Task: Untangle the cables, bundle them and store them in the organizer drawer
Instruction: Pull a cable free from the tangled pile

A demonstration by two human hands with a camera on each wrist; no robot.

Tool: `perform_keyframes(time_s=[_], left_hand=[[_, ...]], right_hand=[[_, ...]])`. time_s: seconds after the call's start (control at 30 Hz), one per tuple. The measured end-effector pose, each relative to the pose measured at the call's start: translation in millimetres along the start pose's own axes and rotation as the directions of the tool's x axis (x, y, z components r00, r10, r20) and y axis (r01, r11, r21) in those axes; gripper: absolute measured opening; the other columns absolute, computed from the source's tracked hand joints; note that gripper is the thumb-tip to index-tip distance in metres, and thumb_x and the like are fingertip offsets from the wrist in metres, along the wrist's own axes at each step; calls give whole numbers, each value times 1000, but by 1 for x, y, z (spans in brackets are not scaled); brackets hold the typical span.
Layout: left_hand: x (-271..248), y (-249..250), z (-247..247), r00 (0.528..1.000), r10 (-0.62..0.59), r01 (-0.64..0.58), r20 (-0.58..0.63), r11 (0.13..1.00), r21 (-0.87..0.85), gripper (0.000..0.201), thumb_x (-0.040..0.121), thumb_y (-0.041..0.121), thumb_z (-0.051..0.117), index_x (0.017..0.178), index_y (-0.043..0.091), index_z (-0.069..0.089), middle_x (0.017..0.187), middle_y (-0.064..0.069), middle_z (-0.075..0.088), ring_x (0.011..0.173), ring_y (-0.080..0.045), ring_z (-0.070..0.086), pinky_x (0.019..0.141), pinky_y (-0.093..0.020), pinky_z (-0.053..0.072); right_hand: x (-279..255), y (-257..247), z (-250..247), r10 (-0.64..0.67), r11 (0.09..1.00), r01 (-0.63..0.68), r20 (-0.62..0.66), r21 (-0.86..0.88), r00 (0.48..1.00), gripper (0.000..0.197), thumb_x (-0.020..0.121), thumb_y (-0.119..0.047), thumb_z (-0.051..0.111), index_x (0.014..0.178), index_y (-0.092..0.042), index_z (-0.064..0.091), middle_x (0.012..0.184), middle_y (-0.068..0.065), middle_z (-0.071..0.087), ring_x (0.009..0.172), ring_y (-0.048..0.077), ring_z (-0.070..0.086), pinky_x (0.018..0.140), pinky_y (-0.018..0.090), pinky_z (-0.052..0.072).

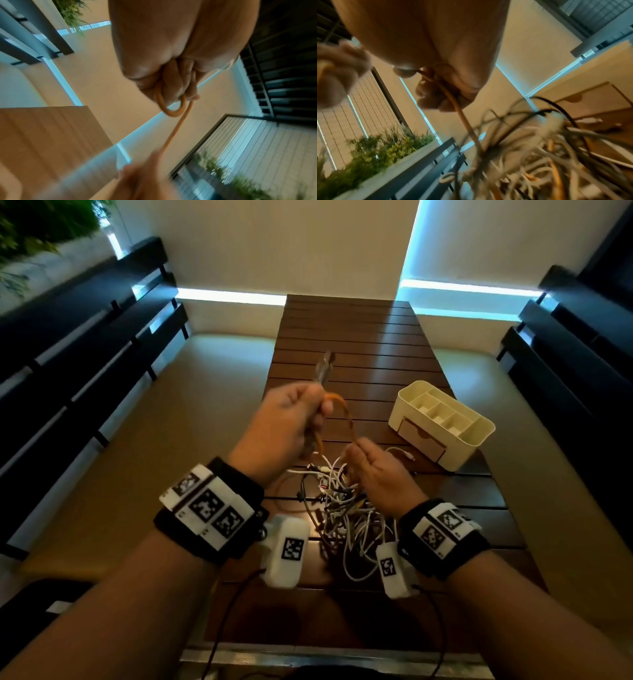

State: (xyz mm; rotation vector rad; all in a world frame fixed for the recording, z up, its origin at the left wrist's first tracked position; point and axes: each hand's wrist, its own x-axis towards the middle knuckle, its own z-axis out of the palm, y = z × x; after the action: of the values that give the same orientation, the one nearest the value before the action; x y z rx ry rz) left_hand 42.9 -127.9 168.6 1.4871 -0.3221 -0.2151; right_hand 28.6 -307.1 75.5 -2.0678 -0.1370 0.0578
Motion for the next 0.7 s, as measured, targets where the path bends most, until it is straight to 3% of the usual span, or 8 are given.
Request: perform_keyframes(time_s=[0.1,0.2,0.23,0.3,0.4,0.5,0.6,0.7], left_hand=[[11,32,-12,991,90,-103,-95,983,-153,35,106,26,35,79,13,53,57,5,39,41,-9,22,40,-20,22],[15,19,-29,987,27,-13,-159,996,84,36,107,25,37,78,13,54,56,4,39,41,-9,26,42,-23,22],[15,3,-32,986,-52,97,-160,951,293,36,107,24,38,78,11,57,57,2,40,41,-10,29,43,-23,25],[9,-39,-38,943,-305,310,-130,669,676,36,106,24,39,83,8,61,62,0,46,44,-11,36,43,-23,30],[-6,-88,-49,862,-468,439,-195,497,749,34,106,24,40,85,10,63,68,-2,57,47,-13,46,44,-24,36],[-4,-89,-57,934,-184,357,-307,543,760,25,105,24,44,93,13,63,77,-4,58,68,-25,54,57,-35,42],[-1,-56,-37,937,166,130,-309,653,746,20,103,24,47,111,21,65,74,7,53,63,-7,47,52,-24,32],[4,-38,-2,962,224,-84,-156,785,614,19,102,23,50,109,23,67,70,7,56,53,0,46,51,-18,38]], right_hand=[[-8,28,6,49,991,-38,80,-128,996,46,99,-54,26,102,-20,58,85,-1,60,78,14,59,72,32,48],[-9,32,-5,99,991,-102,-38,-82,994,42,103,-48,27,103,-20,59,90,7,63,83,23,61,74,39,48],[-7,25,-11,102,995,-104,-125,-9,987,41,104,-48,27,99,-23,59,85,5,60,77,21,58,70,37,47],[-1,5,-27,83,980,-23,-305,196,949,36,105,-45,32,90,-26,59,73,1,53,66,19,49,61,32,42],[5,-21,-53,39,908,150,-435,392,900,27,103,-36,45,86,-25,63,64,-1,47,57,14,41,52,26,35],[6,-22,-61,-100,987,145,-434,72,895,18,99,-30,54,86,-24,65,67,-9,52,61,6,46,57,20,38],[5,-14,-47,-203,957,127,-289,-262,936,12,97,-28,57,87,-24,63,76,-12,56,68,0,50,62,18,37],[3,-21,-32,-253,953,202,-224,-226,941,6,97,-22,59,93,-22,63,84,-13,58,76,-3,53,64,11,38]])
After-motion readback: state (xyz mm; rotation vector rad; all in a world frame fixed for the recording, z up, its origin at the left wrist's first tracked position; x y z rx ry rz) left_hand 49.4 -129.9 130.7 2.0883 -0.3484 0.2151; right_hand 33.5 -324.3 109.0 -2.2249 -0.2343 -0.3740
